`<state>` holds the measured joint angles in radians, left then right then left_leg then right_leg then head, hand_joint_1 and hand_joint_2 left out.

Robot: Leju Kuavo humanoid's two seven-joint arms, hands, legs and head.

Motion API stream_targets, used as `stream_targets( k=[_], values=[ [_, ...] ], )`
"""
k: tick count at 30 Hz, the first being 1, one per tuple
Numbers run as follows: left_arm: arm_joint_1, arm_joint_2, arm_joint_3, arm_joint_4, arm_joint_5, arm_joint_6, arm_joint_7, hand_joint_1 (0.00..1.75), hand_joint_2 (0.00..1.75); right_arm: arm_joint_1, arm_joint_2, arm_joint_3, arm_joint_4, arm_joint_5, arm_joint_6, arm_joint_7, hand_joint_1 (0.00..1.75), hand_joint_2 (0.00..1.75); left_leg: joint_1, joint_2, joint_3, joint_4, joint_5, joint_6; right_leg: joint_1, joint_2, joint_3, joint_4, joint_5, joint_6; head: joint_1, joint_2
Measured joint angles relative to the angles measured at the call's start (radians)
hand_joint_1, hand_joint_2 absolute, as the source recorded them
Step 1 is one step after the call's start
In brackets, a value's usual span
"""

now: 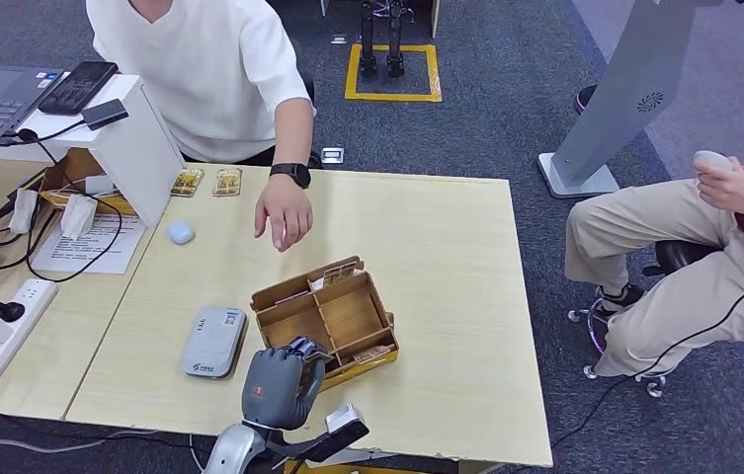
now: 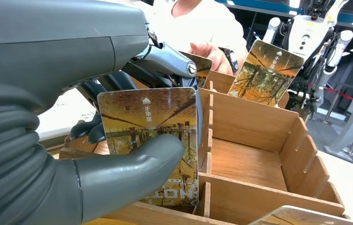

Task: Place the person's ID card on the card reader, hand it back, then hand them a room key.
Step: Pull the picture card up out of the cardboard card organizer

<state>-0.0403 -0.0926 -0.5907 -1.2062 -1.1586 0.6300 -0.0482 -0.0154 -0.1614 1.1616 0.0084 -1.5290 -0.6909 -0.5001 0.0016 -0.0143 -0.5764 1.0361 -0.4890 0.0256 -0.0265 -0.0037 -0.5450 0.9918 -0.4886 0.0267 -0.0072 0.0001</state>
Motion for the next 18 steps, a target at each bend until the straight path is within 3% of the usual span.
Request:
stream_targets(
  k=[8,18],
  values=[
    [0.005,-0.006,0.010,-0.011,0.072,0.000,-0.030,1.75,1.75,0.001,0.000,0.000,0.000,0.000,0.000,-0.001,0.00,1.75,0.000,0.000,0.000,0.000,0.000,0.000,0.000,0.000,0.000,0.000,0.000,0.000,0.000,0.000],
    [-0.016,-0.044,0.059,-0.115,0.446,-0.037,-0.163,1.75,1.75,0.011,0.000,-0.001,0.000,-0.017,0.000,-0.023,0.00,1.75,0.000,0.000,0.000,0.000,0.000,0.000,0.000,0.000,0.000,0.000,0.000,0.000,0.000,0.000]
  ],
)
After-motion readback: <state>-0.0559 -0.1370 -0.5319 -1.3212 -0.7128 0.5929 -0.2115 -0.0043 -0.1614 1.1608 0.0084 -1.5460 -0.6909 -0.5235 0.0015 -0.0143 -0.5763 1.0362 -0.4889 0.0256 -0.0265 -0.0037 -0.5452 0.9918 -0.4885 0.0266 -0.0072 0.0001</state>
